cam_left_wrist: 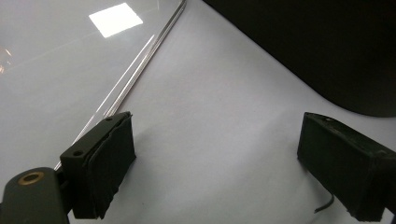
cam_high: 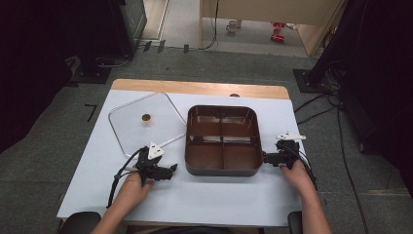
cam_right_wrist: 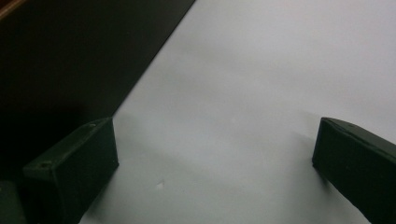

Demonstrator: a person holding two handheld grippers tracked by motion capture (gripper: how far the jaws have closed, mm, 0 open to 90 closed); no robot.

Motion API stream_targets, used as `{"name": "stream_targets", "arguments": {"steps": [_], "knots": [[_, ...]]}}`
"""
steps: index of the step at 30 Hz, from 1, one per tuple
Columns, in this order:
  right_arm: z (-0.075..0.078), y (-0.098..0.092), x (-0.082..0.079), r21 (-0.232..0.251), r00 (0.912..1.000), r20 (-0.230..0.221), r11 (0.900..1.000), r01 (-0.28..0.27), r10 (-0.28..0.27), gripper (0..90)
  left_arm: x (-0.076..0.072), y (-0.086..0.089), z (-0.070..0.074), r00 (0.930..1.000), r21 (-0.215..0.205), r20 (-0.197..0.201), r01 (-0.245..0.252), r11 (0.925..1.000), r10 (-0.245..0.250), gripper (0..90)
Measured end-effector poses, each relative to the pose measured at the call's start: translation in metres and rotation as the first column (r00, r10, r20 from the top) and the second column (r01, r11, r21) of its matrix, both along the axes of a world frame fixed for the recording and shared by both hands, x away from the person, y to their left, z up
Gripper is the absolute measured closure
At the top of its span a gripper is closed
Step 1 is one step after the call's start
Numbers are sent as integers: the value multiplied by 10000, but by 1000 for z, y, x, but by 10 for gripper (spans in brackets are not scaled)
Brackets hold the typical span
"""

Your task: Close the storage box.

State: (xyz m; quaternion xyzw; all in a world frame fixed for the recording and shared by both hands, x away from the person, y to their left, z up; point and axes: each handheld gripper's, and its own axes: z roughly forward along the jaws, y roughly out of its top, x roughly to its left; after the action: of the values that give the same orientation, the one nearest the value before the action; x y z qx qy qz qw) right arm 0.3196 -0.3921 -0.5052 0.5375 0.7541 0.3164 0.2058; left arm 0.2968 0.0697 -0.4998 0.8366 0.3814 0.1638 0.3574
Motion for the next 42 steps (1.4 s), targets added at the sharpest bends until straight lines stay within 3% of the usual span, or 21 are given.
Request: {"name": "stream_targets", "arguments": {"steps": [37,42], "knots": [[0,0,0,-2,10000,1,10000,-9,9,0,0,-3,1,10000,94,5,-32,10000,32,107],[0,0,0,-1,10000,6,10000,-6,6,0,-3,-9,9,9991,456,-140,417,9981,-411,282]]}}
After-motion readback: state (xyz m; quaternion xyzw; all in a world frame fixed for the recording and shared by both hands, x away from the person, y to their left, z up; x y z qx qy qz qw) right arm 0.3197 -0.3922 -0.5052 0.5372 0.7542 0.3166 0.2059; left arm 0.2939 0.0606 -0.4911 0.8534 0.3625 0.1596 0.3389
